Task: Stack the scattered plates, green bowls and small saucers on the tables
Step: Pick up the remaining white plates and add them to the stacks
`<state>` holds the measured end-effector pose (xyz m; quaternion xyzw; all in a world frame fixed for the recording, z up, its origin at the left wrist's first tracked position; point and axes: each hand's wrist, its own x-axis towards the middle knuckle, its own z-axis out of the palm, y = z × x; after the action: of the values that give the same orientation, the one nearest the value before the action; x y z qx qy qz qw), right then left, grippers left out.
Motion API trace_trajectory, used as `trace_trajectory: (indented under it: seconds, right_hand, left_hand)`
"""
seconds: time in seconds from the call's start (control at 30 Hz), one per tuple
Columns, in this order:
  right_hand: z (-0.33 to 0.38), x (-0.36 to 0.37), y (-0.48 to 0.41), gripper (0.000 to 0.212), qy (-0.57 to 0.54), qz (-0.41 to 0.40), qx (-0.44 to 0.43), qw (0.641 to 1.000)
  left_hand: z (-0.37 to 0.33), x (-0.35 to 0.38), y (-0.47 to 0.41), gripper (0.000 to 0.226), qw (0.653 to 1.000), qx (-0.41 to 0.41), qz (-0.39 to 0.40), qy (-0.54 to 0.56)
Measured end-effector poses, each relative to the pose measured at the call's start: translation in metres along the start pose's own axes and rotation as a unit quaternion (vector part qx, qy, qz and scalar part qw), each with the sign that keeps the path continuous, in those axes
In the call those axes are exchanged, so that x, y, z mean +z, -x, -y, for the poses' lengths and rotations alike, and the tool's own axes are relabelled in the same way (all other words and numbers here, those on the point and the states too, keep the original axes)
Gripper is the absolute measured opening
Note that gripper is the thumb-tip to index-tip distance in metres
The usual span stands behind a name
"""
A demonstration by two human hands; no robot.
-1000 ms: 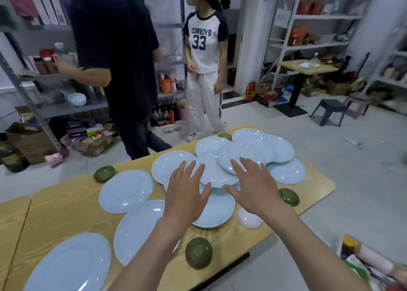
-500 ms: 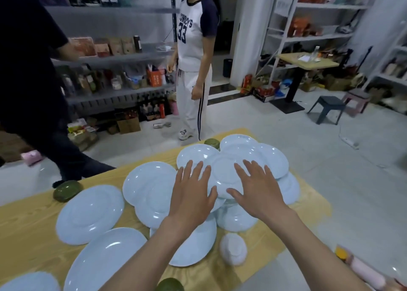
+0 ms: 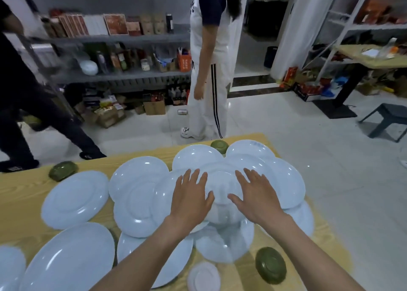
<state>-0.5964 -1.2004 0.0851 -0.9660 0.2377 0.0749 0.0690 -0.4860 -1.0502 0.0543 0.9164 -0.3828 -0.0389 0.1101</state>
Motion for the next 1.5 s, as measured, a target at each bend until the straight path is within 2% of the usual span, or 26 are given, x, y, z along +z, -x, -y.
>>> trace_trajectory:
  seconds: [0.1,0.2,0.27,0.33,0.43,0.57,0.67,0.97,1.17,1.23,1.3,1.4,1.43,1.5]
  right_hand:
    - [-0.020,0.012,-0.020,0.082,-0.096,0.055,0.008,0.994]
    - [-0.036,0.028,-0.043,0.094,-0.209,0.101,0.040,0.972]
    - [-0.044,0.037,-0.055,0.097,-0.281,0.113,0.072,0.950]
    - [-0.050,0.044,-0.065,0.089,-0.341,0.103,0.099,0.929]
    - [-0.056,0.052,-0.077,0.088,-0.371,0.109,0.130,0.913]
    - [-0.062,0.061,-0.087,0.094,-0.405,0.122,0.176,0.889]
    - [-0.063,0.066,-0.088,0.084,-0.421,0.110,0.188,0.881]
    - [-0.060,0.055,-0.088,0.091,-0.432,0.046,0.162,0.886]
    - [-0.054,0.028,-0.093,0.103,-0.461,-0.011,0.153,0.874]
    - [-0.051,0.017,-0.094,0.103,-0.476,-0.042,0.152,0.865]
    - [-0.047,0.004,-0.093,0.090,-0.489,-0.079,0.148,0.856]
    - [-0.038,-0.016,-0.088,0.038,-0.522,-0.158,0.122,0.829]
    - [-0.035,-0.022,-0.087,0.034,-0.537,-0.182,0.117,0.816]
    - [-0.029,-0.033,-0.084,0.045,-0.559,-0.213,0.130,0.791]
  left_hand:
    - [-0.002,0.018,-0.017,0.061,0.992,-0.083,0.043,0.083]
    - [0.002,0.037,-0.028,0.069,0.961,-0.187,0.069,0.193]
    - [0.005,0.046,-0.035,0.075,0.934,-0.243,0.076,0.251]
    - [0.008,0.052,-0.039,0.078,0.893,-0.302,0.071,0.328]
    - [0.010,0.060,-0.041,0.077,0.831,-0.369,0.053,0.412]
    - [0.012,0.068,-0.040,0.079,0.797,-0.404,0.028,0.447]
    - [0.012,0.068,-0.039,0.078,0.792,-0.417,0.018,0.446]
    - [0.011,0.053,-0.041,0.071,0.785,-0.417,-0.021,0.457]
    - [0.010,0.021,-0.049,0.076,0.801,-0.383,-0.067,0.455]
    - [0.006,0.007,-0.051,0.060,0.804,-0.359,-0.089,0.465]
    - [0.002,-0.005,-0.053,0.033,0.810,-0.326,-0.109,0.475]
    - [-0.008,-0.024,-0.056,0.030,0.803,-0.272,-0.133,0.514]
    - [-0.011,-0.029,-0.058,0.029,0.796,-0.258,-0.138,0.530]
    - [-0.017,-0.037,-0.061,0.025,0.781,-0.237,-0.148,0.559]
